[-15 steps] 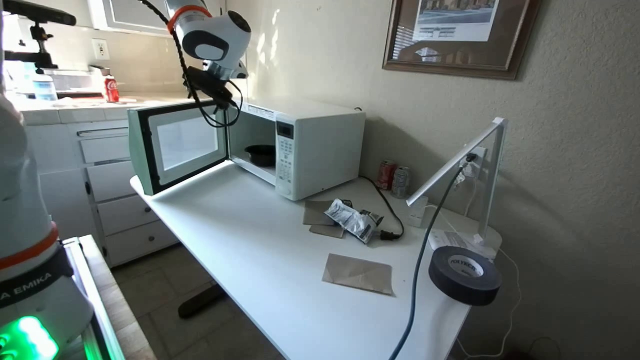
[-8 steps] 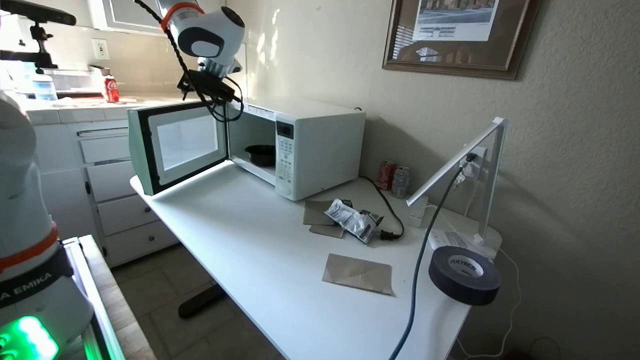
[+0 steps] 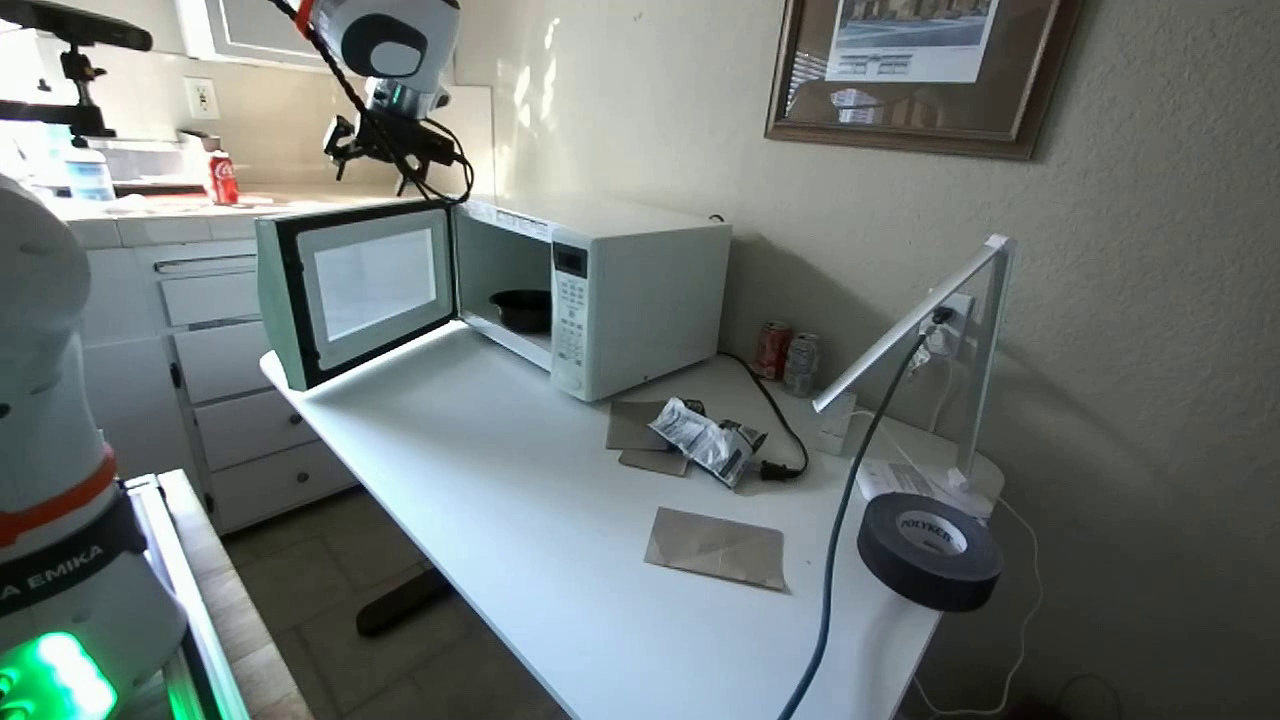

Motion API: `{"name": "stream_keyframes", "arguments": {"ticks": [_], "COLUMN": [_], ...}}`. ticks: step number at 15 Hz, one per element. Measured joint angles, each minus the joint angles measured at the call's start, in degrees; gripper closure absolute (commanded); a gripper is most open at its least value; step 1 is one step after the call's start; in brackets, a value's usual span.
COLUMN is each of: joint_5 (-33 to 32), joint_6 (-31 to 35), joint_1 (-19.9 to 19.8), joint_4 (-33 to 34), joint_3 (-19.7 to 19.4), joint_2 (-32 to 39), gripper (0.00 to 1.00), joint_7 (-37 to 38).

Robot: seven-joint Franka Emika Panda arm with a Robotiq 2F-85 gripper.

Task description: Put the black bowl into the microwave

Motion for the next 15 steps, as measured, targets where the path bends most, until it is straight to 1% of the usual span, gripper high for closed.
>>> {"name": "stream_keyframes", "arguments": {"ticks": [3, 6, 10, 15], "joint_5": [-3.62, -6.29, -12.11, -21.12], "joint_6": [-4.89, -7.97, -8.68, -8.68], "joint_1": [2.55, 4.71, 7.03, 9.04], "joint_4": [2.69, 3.26, 3.21, 3.09], "joint_3": [0.74, 1.52, 2.59, 3.58], "joint_2": [-0.87, -0.74, -0.03, 1.01], "gripper": [0.00, 0.00, 0.00, 0.00], "joint_7": [-1.06, -4.43, -8.92, -14.39]}}
